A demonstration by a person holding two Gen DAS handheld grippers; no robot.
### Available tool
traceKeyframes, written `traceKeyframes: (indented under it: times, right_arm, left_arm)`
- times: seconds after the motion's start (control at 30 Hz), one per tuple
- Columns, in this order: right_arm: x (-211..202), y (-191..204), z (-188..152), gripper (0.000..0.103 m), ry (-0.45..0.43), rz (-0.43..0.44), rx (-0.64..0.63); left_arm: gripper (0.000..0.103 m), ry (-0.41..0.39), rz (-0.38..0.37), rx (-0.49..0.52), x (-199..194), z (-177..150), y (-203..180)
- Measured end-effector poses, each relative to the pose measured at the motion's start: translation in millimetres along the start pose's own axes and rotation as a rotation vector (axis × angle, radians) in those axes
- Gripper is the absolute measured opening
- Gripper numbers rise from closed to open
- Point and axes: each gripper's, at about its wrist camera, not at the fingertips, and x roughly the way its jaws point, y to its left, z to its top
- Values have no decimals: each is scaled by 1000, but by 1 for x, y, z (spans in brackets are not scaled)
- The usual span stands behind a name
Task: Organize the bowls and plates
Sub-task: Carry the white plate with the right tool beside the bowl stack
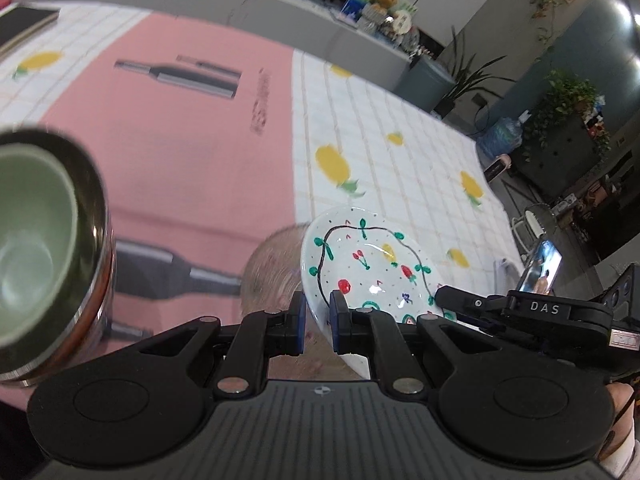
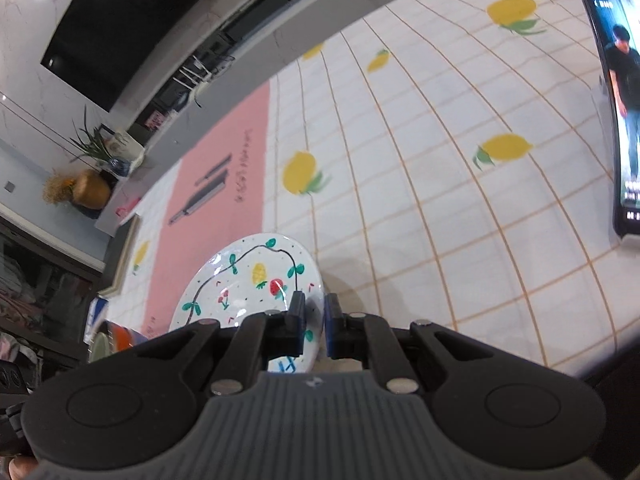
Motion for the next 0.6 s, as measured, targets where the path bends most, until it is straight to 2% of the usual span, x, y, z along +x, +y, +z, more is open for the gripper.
traceKeyframes:
  times: [0.33, 0.6]
  right_arm:
    - [20, 9, -5, 8, 20, -33, -62]
    - [25, 22, -5, 9, 12, -78, -148]
  left_arm:
    - [13, 8, 49, -31, 7, -9, 10]
    - [14, 5, 84, -10, 10, -7, 8]
